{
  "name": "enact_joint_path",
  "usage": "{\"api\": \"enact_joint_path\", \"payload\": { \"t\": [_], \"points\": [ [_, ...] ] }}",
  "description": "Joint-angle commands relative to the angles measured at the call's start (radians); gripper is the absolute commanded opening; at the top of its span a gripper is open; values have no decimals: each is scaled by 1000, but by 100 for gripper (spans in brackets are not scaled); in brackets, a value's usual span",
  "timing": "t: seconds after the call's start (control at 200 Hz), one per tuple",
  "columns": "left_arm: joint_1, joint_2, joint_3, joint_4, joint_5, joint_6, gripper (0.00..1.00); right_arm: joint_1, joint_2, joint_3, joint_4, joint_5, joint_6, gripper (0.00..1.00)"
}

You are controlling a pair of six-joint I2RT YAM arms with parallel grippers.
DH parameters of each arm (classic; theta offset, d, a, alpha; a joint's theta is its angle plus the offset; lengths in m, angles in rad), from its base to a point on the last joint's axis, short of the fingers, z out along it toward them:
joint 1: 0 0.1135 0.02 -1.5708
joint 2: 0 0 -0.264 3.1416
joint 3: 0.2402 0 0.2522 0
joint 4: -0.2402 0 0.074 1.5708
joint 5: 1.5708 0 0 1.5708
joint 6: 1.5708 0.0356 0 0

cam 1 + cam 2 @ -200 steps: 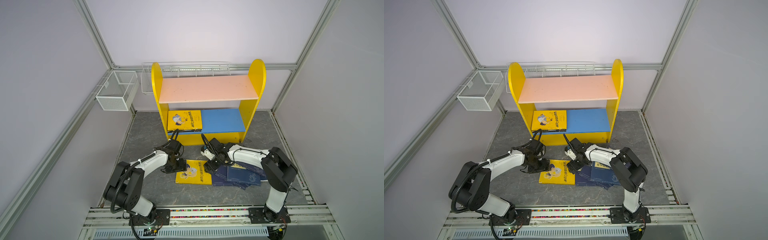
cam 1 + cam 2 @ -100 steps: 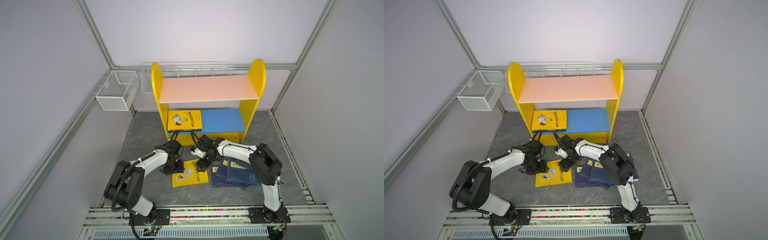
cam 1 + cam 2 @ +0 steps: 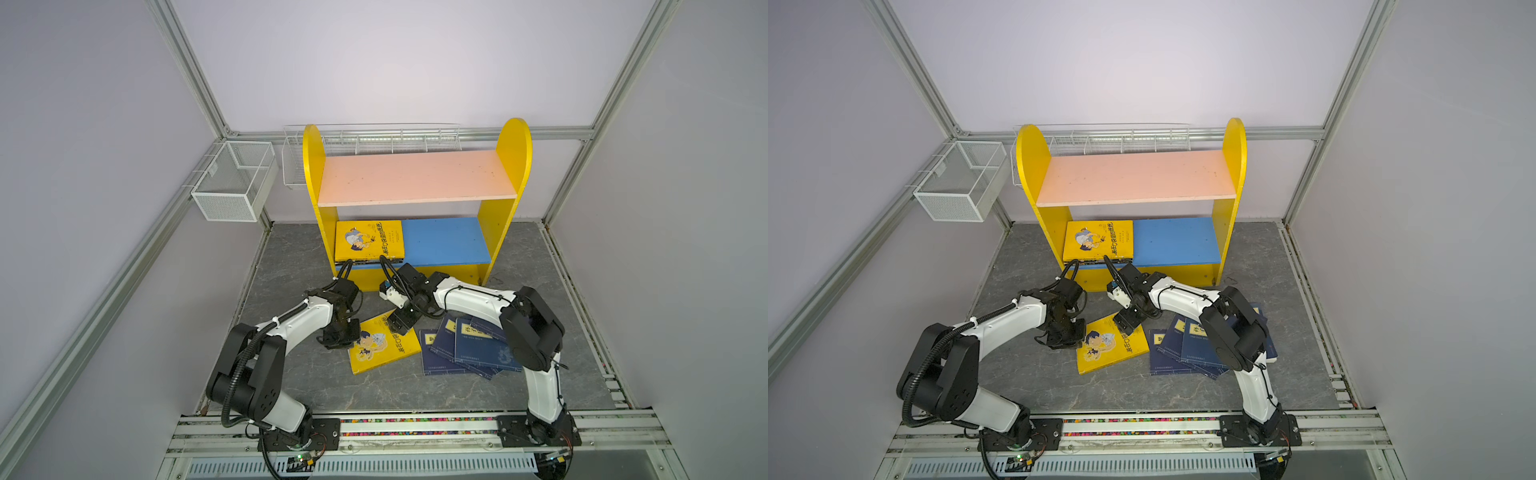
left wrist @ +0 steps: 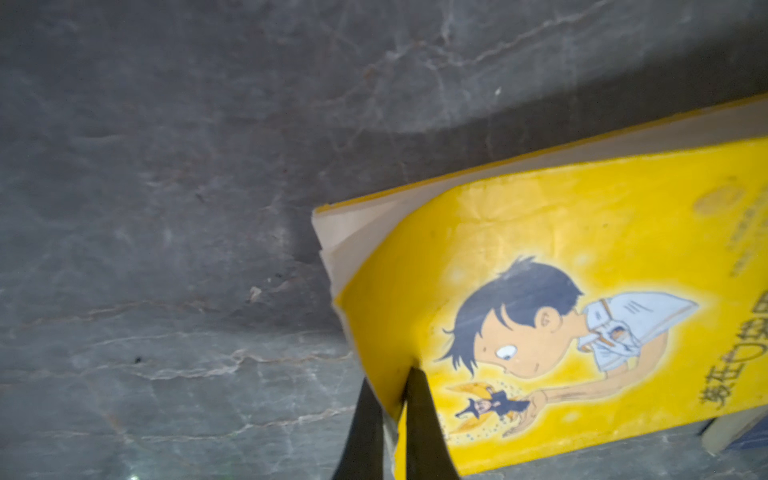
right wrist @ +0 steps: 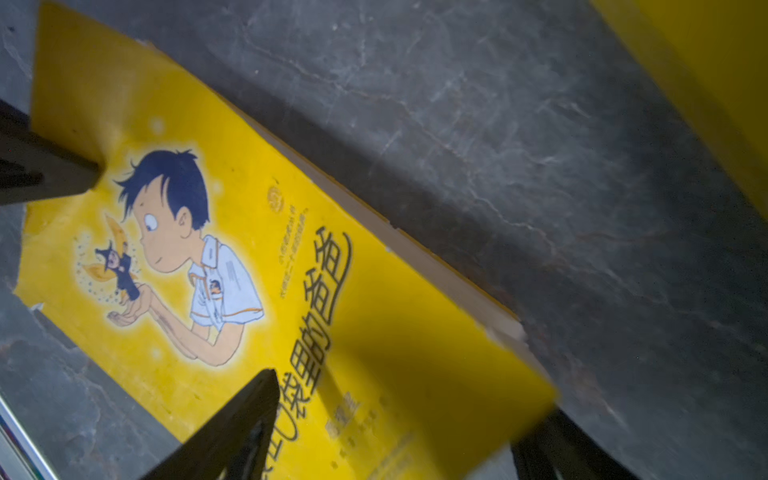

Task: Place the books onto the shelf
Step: 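Grasp the yellow book edge with the right gripper while left pins it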

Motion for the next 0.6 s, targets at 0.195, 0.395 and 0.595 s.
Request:
{"api": "enact_joint_path", "payload": {
  "t": [0.195, 0.395, 0.595],
  "points": [
    [13, 31, 8, 127, 35, -8, 0, -40, -75, -99, 28, -115, 19, 88],
    [15, 33, 8, 125, 28, -12, 0, -30, -50, -191, 1, -232, 22, 86],
    [16, 32, 14, 129, 29, -10, 0, -30, -6, -174, 1, -274, 18, 85]
  ]
}}
